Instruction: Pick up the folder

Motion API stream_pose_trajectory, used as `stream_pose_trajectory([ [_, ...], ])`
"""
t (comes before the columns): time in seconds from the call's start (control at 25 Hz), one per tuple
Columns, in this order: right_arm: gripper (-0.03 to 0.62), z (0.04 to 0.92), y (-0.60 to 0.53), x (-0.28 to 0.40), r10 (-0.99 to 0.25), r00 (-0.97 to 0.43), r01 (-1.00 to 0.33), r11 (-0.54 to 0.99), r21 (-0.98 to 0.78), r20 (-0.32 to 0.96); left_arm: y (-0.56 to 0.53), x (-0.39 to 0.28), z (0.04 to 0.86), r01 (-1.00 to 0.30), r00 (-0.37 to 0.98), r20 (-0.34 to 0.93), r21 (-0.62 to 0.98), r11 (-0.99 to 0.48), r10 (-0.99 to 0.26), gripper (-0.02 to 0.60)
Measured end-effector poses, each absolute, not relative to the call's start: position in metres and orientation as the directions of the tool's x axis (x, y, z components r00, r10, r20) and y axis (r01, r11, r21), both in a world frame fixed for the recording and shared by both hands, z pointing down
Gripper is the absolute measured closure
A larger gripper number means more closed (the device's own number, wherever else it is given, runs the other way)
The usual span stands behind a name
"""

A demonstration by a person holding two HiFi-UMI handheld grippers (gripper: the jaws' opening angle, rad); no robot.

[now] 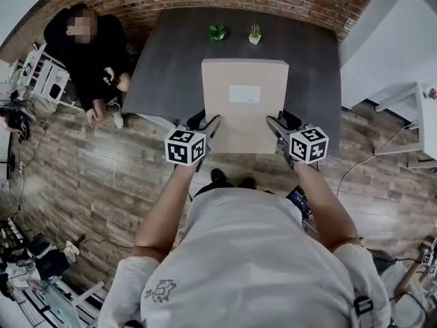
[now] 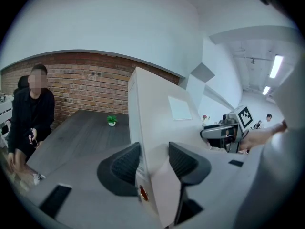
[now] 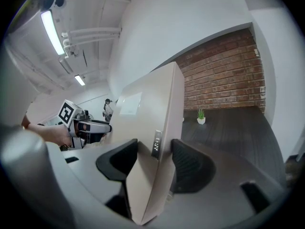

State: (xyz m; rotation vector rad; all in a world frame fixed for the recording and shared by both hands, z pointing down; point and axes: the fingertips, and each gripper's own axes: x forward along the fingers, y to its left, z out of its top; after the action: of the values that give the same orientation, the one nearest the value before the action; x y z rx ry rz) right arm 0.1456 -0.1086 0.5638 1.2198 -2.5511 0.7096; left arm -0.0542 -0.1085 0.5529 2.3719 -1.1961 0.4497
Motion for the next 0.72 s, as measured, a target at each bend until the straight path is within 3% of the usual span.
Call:
stream_pose_trajectory([
  [0.72,0.362,0.544,-0.064,0.116,-0.734,-0.564,-0.824,0.474,-0.309,0.378,-0.083,-0.083,0.534,-0.758,0.642,0.433,0.235,-0.609,-0.633,0.374],
])
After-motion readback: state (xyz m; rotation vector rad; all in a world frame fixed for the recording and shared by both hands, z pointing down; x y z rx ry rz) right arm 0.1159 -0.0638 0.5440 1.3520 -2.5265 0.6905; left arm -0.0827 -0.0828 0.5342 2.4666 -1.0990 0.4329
